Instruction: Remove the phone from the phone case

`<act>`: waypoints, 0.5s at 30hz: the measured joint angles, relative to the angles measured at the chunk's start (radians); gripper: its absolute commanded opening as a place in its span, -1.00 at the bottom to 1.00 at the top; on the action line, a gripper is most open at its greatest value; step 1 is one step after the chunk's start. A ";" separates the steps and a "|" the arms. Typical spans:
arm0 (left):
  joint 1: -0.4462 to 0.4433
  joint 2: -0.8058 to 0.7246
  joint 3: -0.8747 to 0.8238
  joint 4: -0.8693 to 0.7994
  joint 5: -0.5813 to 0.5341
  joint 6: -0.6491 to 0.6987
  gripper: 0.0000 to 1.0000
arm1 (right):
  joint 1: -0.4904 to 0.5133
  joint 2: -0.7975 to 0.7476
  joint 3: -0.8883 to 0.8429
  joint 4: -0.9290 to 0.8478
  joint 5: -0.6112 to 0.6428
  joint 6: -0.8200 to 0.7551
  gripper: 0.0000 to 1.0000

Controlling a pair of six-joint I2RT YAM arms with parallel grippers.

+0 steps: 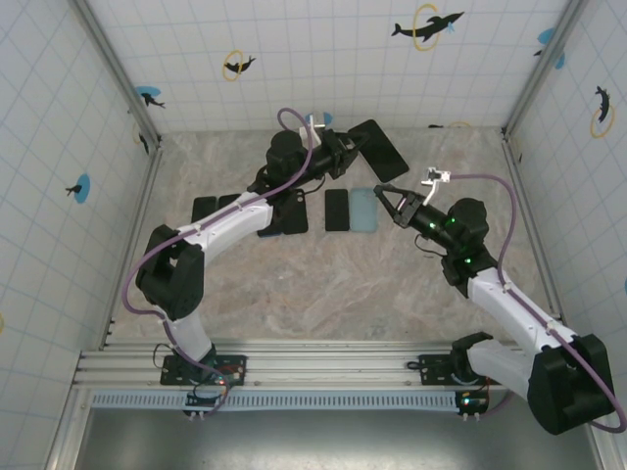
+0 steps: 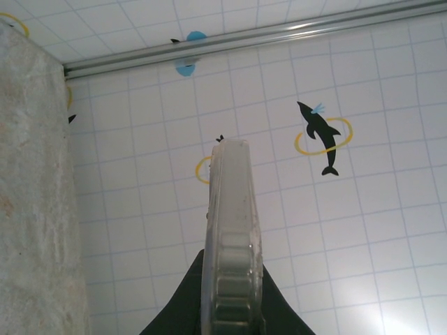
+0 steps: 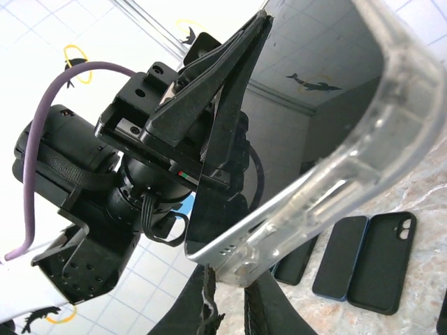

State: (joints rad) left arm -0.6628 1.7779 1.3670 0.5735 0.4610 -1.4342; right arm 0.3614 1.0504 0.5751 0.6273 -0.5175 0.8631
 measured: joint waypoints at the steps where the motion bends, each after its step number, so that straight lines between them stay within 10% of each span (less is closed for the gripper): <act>1: 0.000 0.000 0.000 0.000 0.000 0.000 -1.00 | -0.001 0.000 0.000 -0.002 0.000 -0.011 -0.84; 15: 0.000 0.000 0.000 -0.020 0.002 0.039 -1.00 | -0.024 0.006 0.013 -0.068 -0.048 -0.057 -0.78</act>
State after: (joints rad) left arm -0.6632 1.7779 1.3670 0.5533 0.4625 -1.3952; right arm 0.3370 1.0561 0.5877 0.5594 -0.5652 0.8062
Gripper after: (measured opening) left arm 0.126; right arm 0.137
